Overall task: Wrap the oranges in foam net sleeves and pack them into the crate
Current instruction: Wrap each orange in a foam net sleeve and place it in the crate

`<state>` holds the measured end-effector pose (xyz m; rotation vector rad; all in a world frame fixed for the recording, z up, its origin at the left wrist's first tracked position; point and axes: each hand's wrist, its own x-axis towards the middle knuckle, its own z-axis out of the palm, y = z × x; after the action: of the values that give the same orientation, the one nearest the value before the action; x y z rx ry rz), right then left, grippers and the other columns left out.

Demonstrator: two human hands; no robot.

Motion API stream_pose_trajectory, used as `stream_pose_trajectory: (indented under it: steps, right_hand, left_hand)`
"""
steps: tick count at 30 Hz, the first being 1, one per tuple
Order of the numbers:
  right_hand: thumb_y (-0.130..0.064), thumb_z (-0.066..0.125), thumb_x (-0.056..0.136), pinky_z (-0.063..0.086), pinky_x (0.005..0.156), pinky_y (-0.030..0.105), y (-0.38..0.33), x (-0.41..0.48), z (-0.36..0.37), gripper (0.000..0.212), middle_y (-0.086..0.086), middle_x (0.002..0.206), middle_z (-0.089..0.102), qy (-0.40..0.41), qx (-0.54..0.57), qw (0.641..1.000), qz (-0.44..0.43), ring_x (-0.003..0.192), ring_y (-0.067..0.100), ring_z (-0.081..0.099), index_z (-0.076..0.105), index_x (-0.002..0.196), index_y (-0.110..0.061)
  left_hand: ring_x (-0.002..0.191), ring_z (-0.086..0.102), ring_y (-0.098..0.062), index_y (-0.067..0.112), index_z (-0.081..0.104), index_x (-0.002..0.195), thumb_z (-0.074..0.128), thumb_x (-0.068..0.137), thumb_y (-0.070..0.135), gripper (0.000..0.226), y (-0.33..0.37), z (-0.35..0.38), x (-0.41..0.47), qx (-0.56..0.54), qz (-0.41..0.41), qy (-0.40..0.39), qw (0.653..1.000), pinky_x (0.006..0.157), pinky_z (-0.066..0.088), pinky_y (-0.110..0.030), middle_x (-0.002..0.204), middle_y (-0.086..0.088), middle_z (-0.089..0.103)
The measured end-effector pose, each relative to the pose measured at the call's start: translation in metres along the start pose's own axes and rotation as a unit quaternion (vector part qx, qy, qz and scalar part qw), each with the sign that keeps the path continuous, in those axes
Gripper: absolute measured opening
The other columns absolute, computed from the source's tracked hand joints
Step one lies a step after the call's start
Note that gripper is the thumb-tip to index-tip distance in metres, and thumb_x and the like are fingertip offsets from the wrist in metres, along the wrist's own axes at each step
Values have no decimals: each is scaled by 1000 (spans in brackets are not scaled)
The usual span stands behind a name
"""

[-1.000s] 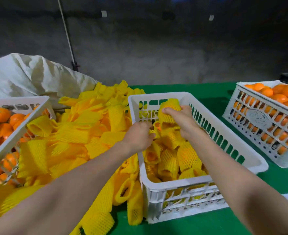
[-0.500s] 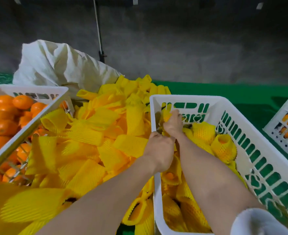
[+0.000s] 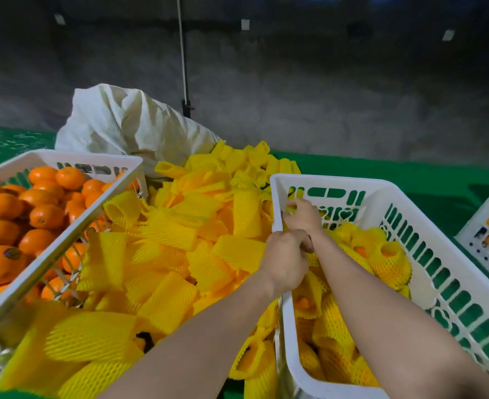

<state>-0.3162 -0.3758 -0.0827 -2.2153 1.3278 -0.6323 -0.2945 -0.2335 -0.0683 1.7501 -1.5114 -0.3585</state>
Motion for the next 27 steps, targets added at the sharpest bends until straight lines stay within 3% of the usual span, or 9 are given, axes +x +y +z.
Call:
stream_pose_trajectory:
  steps: [4, 8, 11, 13, 15, 18, 21, 24, 27]
  right_hand:
    - [-14, 55, 91, 43, 92, 35, -43, -24, -17, 25, 11, 117, 64, 73, 51, 993, -81, 110, 29, 56, 62, 113, -5]
    - [-17, 58, 90, 42, 94, 37, -89, -55, -13, 22, 9, 114, 65, 63, 55, 981, -173, 109, 27, 56, 63, 108, -7]
    - [-28, 59, 88, 37, 101, 41, -111, -76, 15, 26, 14, 133, 51, -122, -134, 957, -227, 126, 32, 43, 65, 110, -14]
    - [-36, 56, 89, 21, 112, 53, -112, -89, 34, 40, 14, 155, 17, -286, -346, 872, -196, 141, 38, 14, 57, 125, -19]
    - [-33, 50, 95, 13, 111, 60, -107, -95, 43, 44, 14, 156, 12, -332, -438, 824, -138, 142, 40, 9, 47, 133, -11]
    - [-19, 44, 97, 32, 105, 49, -111, -95, 35, 29, 17, 133, 50, -233, -301, 920, -92, 123, 36, 45, 54, 118, -2]
    - [-14, 55, 92, 41, 89, 29, -130, -104, 22, 21, 11, 119, 62, -55, -82, 986, -134, 109, 26, 55, 65, 108, -4]
    - [-4, 68, 82, 34, 66, 19, -152, -136, 17, 11, 0, 86, 63, 6, 139, 980, -145, 70, 1, 50, 63, 84, -14]
    - [8, 66, 78, 38, 63, 19, -170, -170, 27, 32, -2, 80, 52, -32, 328, 939, -96, 71, 6, 48, 52, 81, -20]
  left_hand:
    - [90, 57, -23, 1, 65, 93, 46, 82, -11, 25, -6, -11, -21, -66, 18, 100, 993, 75, 41, -24, 94, -11, 64]
    - [91, 56, -14, 1, 66, 102, 49, 84, -12, 28, -34, -54, -40, -106, -73, 219, 967, 76, 39, -16, 98, -4, 64]
    - [89, 58, -16, 2, 67, 96, 51, 85, -13, 25, -59, -101, -61, -137, -118, 280, 943, 76, 40, -19, 92, -2, 63]
    - [89, 58, -14, 9, 67, 92, 52, 88, -9, 23, -76, -128, -85, -153, -145, 302, 930, 77, 43, -23, 92, 0, 64]
    - [91, 58, -17, 14, 66, 90, 53, 91, -5, 23, -90, -147, -111, -164, -173, 304, 923, 80, 46, -31, 92, 2, 64]
    - [92, 59, -23, 12, 67, 90, 56, 91, -4, 20, -103, -164, -138, -179, -204, 297, 915, 78, 44, -32, 90, 0, 64]
    - [95, 59, -23, 8, 67, 94, 59, 89, -3, 14, -106, -175, -146, -212, -218, 284, 909, 79, 44, -31, 93, -2, 65]
    - [94, 61, -15, 10, 63, 103, 64, 86, 0, 20, -102, -187, -146, -287, -210, 244, 902, 72, 47, -20, 102, -2, 65]
    - [90, 60, -3, 19, 55, 117, 67, 85, 12, 35, -95, -198, -146, -372, -226, 137, 890, 75, 49, -21, 108, 8, 63]
